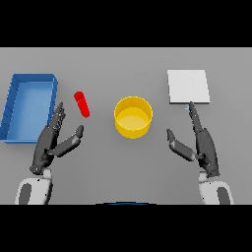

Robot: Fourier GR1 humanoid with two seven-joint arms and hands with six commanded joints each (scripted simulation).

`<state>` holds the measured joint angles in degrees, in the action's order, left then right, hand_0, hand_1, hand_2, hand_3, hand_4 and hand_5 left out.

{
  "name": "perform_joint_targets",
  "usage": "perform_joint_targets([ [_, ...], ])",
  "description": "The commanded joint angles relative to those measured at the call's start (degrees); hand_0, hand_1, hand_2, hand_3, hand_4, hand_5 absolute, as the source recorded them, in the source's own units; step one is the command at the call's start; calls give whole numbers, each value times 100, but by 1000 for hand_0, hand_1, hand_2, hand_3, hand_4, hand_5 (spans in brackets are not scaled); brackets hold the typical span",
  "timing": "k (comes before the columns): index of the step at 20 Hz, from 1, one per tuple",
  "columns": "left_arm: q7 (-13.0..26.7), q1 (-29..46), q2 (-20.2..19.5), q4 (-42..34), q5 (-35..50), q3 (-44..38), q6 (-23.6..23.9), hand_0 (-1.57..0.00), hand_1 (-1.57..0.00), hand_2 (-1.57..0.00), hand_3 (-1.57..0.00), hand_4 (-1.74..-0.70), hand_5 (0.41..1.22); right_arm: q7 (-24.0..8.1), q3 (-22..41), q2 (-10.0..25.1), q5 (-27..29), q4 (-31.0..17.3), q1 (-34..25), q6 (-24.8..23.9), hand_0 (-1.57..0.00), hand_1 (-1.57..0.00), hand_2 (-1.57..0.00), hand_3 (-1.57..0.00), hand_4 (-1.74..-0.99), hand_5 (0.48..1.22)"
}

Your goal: Pick up the red beaker and tilt it to pour out 1 green nut into yellow bowl. Pick up the yellow bowl and place it on the metallic measuring scale.

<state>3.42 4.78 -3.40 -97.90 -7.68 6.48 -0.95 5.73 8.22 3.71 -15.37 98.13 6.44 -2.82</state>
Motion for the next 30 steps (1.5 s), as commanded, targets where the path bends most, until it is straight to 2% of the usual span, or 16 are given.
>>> perform_joint_targets([
  [1,-16,-15,-10,16,-45,25,-2,1,1,1,1,-1239,668,-112,-15,-20,31,14,-53,0,1,1,1,1,-1250,681],
  [5,123,-594,69,664,20,-63,-67,1,1,1,1,-1331,713,-67,-46,-80,238,-6,-50,108,1,1,1,1,-1280,679],
  [8,-85,-897,43,1121,-28,-148,-67,1,1,1,1,-1377,738,-47,-119,-45,346,28,-38,140,1,1,1,1,-1304,678],
  [9,-100,-1077,74,1353,-65,-188,-16,1,1,1,1,-1379,739,13,-69,-72,317,69,41,141,1,1,1,1,-1308,679],
  [12,-7,-1582,24,1979,-89,-392,62,1,1,1,1,-1369,733,-108,-168,-32,424,46,-41,164,1,1,1,1,-1329,685],
  [14,-221,-1724,108,2379,-79,-445,79,1,1,1,1,-1352,720,-113,-144,-59,388,26,-32,143,1,1,1,1,-1337,687],
  [15,-196,-1878,90,2565,-60,-523,96,1,1,1,1,-1345,718,-92,-171,-43,418,36,-7,150,1,1,1,1,-1339,688],
  [19,-373,-2300,95,3089,-23,-667,102,1,1,1,1,-1323,712,-148,-173,-56,447,41,-49,161,1,1,1,1,-1338,688],
  [20,-419,-2378,78,3128,-26,-678,97,1,1,1,1,-1321,713,-47,-148,-75,444,9,20,182,1,1,1,1,-1336,688],
  [23,-435,-2691,71,3467,-46,-735,98,1,1,1,1,-1314,704,-80,-204,-19,499,126,-18,186,1,1,1,1,-1332,685],
  [24,-475,-2809,37,3651,-50,-788,96,1,1,1,1,-1311,703,-181,-200,-38,501,105,-79,181,1,1,1,1,-1329,684],
  [28,-540,-3031,56,3853,-23,-819,43,1,1,1,1,-1332,715,-171,-177,-63,421,-31,-94,147,1,1,1,1,-1311,682],
  [30,-784,-3139,132,4087,-19,-859,85,1,1,1,1,-1363,735,-127,-193,-31,460,53,-64,173,1,1,1,1,-1298,682],
])
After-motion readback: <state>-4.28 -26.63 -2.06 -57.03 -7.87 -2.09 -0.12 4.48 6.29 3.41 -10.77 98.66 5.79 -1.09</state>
